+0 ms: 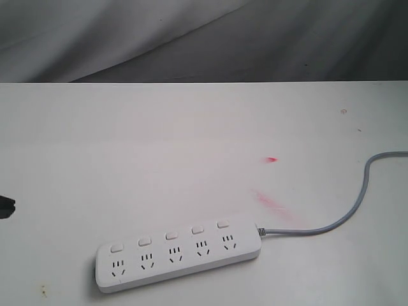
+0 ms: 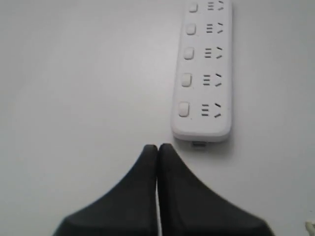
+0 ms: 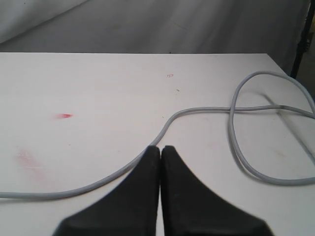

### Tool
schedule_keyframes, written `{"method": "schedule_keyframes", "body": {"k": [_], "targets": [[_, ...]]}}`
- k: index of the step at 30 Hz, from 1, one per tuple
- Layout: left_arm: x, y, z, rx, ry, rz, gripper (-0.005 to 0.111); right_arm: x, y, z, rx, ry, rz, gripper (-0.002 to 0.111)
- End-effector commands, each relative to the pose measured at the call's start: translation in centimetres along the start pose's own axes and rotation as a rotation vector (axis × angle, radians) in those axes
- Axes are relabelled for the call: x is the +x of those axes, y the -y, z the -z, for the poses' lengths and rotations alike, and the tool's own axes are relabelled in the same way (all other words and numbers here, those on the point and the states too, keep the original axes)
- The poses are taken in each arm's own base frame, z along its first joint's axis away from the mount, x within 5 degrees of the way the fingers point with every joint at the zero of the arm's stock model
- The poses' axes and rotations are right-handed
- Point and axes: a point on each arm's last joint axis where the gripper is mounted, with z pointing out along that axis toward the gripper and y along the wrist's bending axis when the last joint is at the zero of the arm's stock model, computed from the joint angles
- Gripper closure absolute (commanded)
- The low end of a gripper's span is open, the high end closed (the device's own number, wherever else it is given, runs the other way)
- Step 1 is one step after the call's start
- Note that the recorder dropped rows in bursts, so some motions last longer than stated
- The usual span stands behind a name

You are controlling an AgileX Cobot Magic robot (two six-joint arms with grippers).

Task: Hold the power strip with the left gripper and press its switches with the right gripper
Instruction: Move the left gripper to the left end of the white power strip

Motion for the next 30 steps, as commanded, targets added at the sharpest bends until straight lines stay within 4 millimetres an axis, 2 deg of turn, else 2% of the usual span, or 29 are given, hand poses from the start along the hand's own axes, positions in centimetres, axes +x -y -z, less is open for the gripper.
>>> {"method": "schedule_keyframes", "body": {"k": [1,3,4,7,9,11,14,17,20,23,25,30], "targets": [[1.9,0.2,-1.3,0.106,-0.032,0.044,0.088,0.0,0.0,0.0,0.006,0.007,0.008,0.108],[2.5,0.0,-1.9,0.137,-0.028,0.076,0.074,0.0,0.0,0.0,0.006,0.007,0.008,0.108],[2.8,-0.2,-2.2,0.154,-0.022,0.096,0.062,0.0,0.0,0.0,0.006,0.007,0.008,0.108],[3.3,-0.5,-2.8,0.179,-0.002,0.140,0.036,0.0,0.0,0.0,0.006,0.007,0.008,0.108],[3.7,-0.9,-3.1,0.167,-0.013,0.155,0.028,0.0,0.0,0.0,0.006,0.007,0.008,0.108],[4.2,-1.1,-3.4,0.171,-0.023,0.168,0.026,0.0,0.0,0.0,0.006,0.007,0.008,0.108],[4.4,-0.6,-4.5,0.275,-0.067,0.125,0.026,0.0,0.0,0.0,0.006,0.007,0.008,0.108],[3.4,-0.1,-6.2,0.334,-0.110,0.019,0.026,0.0,0.0,0.0,0.006,0.007,0.008,0.108],[1.9,0.1,-8.5,0.303,-0.176,-0.131,0.026,0.0,0.0,0.0,0.006,0.007,0.008,0.108],[0.8,0.5,-9.6,0.305,-0.170,-0.180,0.026,0.0,0.0,0.0,0.006,0.007,0.008,0.108],[1.0,0.5,-10.5,0.325,-0.162,-0.147,0.026,0.0,0.0,0.0,0.006,0.007,0.008,0.108],[3.1,0.2,-12.9,0.384,-0.197,-0.047,0.026,0.0,0.0,0.0,0.006,0.007,0.008,0.108]]}}
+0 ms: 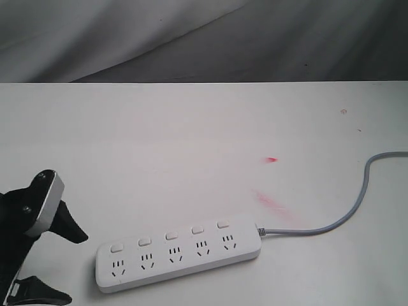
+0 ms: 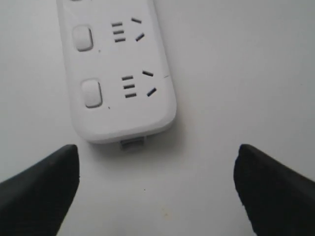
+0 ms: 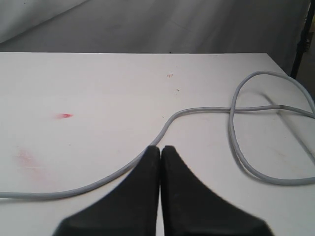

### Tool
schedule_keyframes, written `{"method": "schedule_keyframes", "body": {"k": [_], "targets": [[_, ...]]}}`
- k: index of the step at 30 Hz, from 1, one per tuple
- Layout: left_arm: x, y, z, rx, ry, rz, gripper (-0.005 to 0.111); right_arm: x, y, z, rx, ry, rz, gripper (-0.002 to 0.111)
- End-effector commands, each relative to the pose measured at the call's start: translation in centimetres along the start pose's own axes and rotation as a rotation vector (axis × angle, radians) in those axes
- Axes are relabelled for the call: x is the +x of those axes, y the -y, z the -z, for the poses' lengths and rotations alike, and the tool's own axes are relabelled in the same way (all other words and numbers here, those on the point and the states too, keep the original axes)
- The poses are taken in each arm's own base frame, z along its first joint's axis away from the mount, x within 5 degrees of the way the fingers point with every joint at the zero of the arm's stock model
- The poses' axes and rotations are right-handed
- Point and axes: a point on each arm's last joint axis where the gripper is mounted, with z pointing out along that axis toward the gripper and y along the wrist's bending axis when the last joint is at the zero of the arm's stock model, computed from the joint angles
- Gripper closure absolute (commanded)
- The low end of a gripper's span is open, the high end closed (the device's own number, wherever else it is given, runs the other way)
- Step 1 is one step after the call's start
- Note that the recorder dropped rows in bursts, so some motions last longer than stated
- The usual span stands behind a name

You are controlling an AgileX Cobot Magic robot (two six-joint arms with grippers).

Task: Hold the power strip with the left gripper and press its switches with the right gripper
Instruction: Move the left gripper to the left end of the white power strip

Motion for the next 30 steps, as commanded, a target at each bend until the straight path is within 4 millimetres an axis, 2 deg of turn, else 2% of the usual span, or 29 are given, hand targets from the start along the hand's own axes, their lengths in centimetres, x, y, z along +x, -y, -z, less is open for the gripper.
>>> {"method": "schedule_keyframes", "body": {"k": [1,12,20,30], "targets": [[0.9,-0.8,-1.8,0.029,-0.001,0.065,0.026,0.0,0.0,0.0,0.006,0.007,0.008,0.108],[1.2,-3.4,-3.1,0.026,0.047,0.151,0.026,0.0,0.0,0.0,0.006,0.007,0.008,0.108],[1.3,-3.4,-3.2,0.031,0.046,0.154,0.026,0.0,0.0,0.0,0.006,0.007,0.008,0.108],[0.0,-2.8,-4.1,0.081,0.046,0.100,0.026,0.0,0.0,0.0,0.006,0.007,0.008,0.108]]}}
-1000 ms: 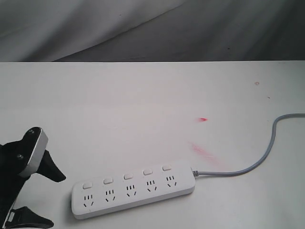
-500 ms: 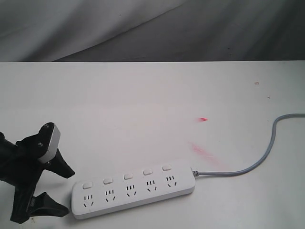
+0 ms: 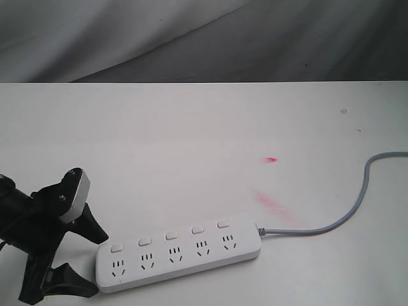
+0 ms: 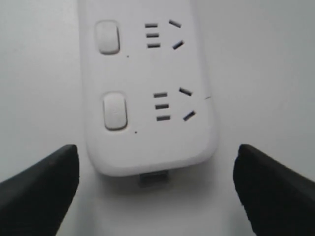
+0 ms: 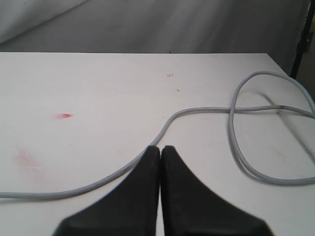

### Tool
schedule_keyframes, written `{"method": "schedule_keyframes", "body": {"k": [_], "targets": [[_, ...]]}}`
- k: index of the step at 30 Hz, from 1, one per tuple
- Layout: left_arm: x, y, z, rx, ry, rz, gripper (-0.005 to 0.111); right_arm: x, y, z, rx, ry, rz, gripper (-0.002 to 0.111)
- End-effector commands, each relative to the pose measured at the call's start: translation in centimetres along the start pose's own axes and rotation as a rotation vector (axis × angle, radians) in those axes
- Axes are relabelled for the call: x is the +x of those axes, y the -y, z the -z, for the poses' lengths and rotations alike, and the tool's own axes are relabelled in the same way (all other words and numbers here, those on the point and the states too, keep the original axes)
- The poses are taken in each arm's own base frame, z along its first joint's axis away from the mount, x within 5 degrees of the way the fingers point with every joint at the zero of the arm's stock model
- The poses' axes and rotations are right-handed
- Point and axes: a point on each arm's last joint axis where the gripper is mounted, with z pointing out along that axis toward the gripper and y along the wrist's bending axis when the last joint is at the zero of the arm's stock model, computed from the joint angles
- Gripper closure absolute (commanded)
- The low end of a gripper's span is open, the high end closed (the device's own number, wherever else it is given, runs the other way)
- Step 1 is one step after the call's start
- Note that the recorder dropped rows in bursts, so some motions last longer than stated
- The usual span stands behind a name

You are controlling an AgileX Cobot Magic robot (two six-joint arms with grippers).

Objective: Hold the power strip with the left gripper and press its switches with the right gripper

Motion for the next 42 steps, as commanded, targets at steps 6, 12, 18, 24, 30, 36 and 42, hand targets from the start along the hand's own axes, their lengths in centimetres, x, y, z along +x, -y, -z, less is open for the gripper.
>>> {"method": "schedule_keyframes", "body": {"k": [6,12,18,24,30,36,42], "targets": [[-0.9,0.1,-0.5,0.007,0.011,-0.023,0.026,0.0,0.0,0.0,0.006,0.007,0.008,0.108],[-1.0,-0.1,-0.5,-0.016,0.021,-0.005,0.026,0.0,0.0,0.0,0.006,0.007,0.008,0.108],[-0.4,-0.3,-1.3,0.016,0.013,0.019,0.026,0.0,0.0,0.0,0.006,0.007,0.008,0.108],[0.3,-0.3,-2.2,0.053,-0.002,0.041,0.026,0.0,0.0,0.0,0.006,0.007,0.008,0.108],[0.3,-0.4,-2.3,0.049,-0.001,0.050,0.028,0.0,0.0,0.0,0.006,0.007,0.008,0.108],[0.5,-0.6,-2.3,0.033,-0.014,0.047,0.030,0.0,0.0,0.0,0.006,0.007,0.008,0.108],[0.5,-0.6,-2.3,0.028,-0.016,0.048,0.039,0.0,0.0,0.0,0.006,0.007,0.008,0.108]]}}
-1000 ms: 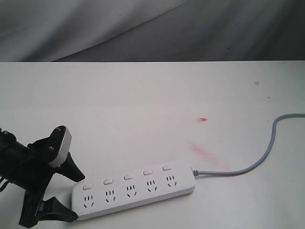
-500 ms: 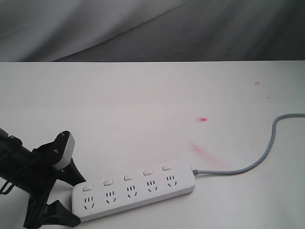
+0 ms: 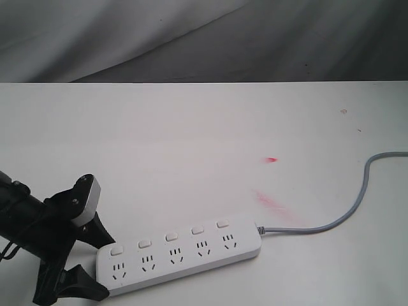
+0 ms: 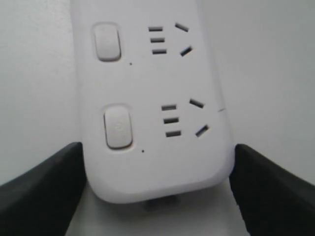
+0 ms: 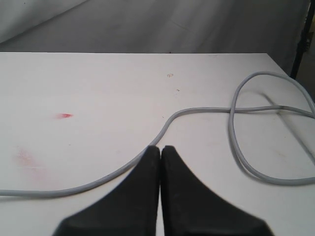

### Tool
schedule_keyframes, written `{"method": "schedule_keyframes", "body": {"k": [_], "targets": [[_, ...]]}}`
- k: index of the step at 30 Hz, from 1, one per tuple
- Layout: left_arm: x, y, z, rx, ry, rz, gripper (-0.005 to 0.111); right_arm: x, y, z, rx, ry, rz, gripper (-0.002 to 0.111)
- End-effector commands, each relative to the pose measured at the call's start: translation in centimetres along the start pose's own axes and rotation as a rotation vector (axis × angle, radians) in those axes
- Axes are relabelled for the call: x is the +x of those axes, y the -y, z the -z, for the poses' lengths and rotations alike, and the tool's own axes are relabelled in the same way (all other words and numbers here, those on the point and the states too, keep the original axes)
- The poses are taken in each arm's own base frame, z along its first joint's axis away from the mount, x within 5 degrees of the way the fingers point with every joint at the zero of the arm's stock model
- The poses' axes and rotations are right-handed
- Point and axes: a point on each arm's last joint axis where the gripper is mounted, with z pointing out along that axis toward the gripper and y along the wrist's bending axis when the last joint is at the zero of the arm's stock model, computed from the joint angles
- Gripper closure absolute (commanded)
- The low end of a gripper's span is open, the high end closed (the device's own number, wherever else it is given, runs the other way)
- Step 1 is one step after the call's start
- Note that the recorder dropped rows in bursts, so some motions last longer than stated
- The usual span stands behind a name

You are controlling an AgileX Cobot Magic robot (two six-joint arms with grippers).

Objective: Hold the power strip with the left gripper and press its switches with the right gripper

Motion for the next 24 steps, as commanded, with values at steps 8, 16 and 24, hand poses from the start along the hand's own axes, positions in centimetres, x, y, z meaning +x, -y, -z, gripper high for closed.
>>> {"method": "schedule_keyframes", "body": {"k": [8,16,24], "targets": [[0.38,-0.35,-0.30,-0.028,-0.035,-0.005,0.051,-0.05,0.05,0.03,0.006,0.007,0.008,0.108],[0.42,-0.33,-0.30,-0.026,-0.040,-0.010,0.051,-0.05,0.05,0.03,0.006,0.007,0.008,0.108],[0.43,-0.32,-0.30,-0.025,-0.041,-0.011,0.051,-0.05,0.05,0.03,0.006,0.007,0.008,0.108]]}}
